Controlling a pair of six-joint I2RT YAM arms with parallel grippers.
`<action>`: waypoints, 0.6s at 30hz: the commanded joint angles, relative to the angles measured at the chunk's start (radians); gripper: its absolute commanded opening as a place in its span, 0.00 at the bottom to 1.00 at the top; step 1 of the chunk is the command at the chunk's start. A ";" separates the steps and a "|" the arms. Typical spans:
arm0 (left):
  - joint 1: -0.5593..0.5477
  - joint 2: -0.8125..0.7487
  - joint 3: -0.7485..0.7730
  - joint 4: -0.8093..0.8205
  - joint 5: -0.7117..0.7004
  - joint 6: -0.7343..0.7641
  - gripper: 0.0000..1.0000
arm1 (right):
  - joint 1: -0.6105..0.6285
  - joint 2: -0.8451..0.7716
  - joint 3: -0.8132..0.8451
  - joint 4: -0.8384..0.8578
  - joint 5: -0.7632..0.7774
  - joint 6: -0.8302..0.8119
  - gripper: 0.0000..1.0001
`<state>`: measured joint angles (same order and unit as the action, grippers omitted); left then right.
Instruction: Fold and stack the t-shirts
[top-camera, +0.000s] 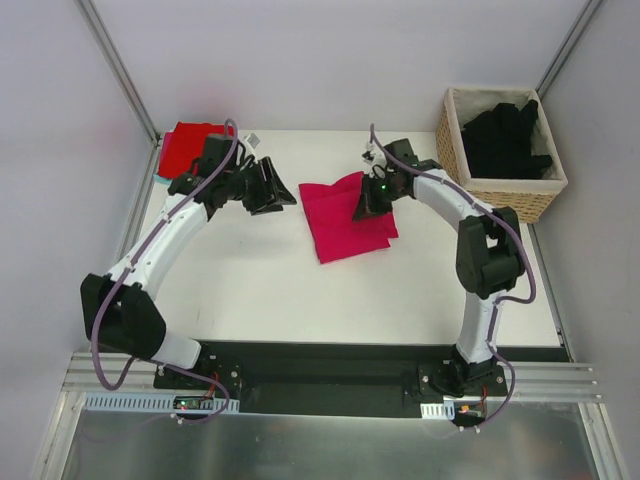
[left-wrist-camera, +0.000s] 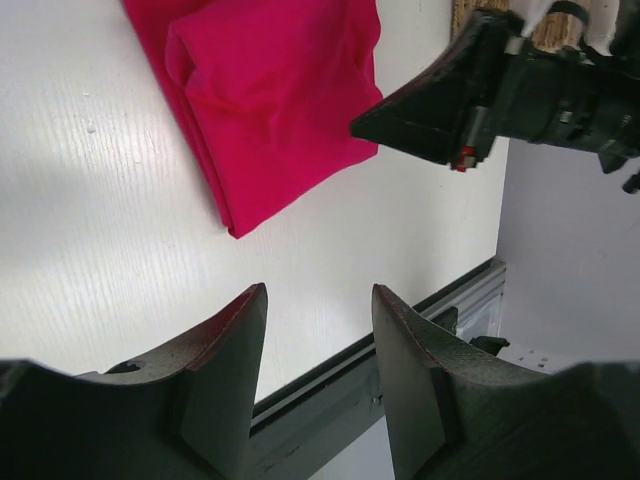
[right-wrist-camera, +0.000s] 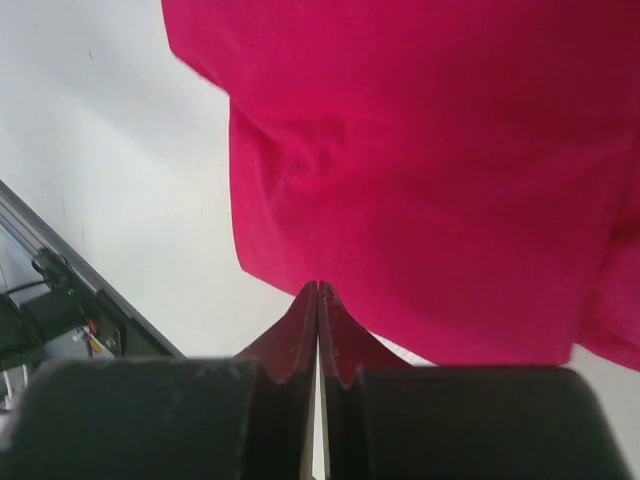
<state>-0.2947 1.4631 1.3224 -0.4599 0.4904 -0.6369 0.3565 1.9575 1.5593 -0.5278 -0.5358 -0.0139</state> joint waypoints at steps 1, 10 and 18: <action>-0.006 -0.119 -0.041 -0.003 0.011 0.002 0.45 | 0.045 0.024 0.093 -0.051 0.022 -0.032 0.01; -0.006 -0.231 -0.104 -0.049 -0.035 -0.021 0.44 | 0.075 0.175 0.209 -0.060 0.046 -0.015 0.01; -0.006 -0.305 -0.094 -0.103 -0.058 -0.037 0.43 | 0.082 0.291 0.318 -0.084 0.155 0.009 0.01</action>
<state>-0.2947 1.2228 1.2270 -0.5331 0.4568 -0.6479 0.4309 2.2261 1.8069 -0.5938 -0.4503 -0.0162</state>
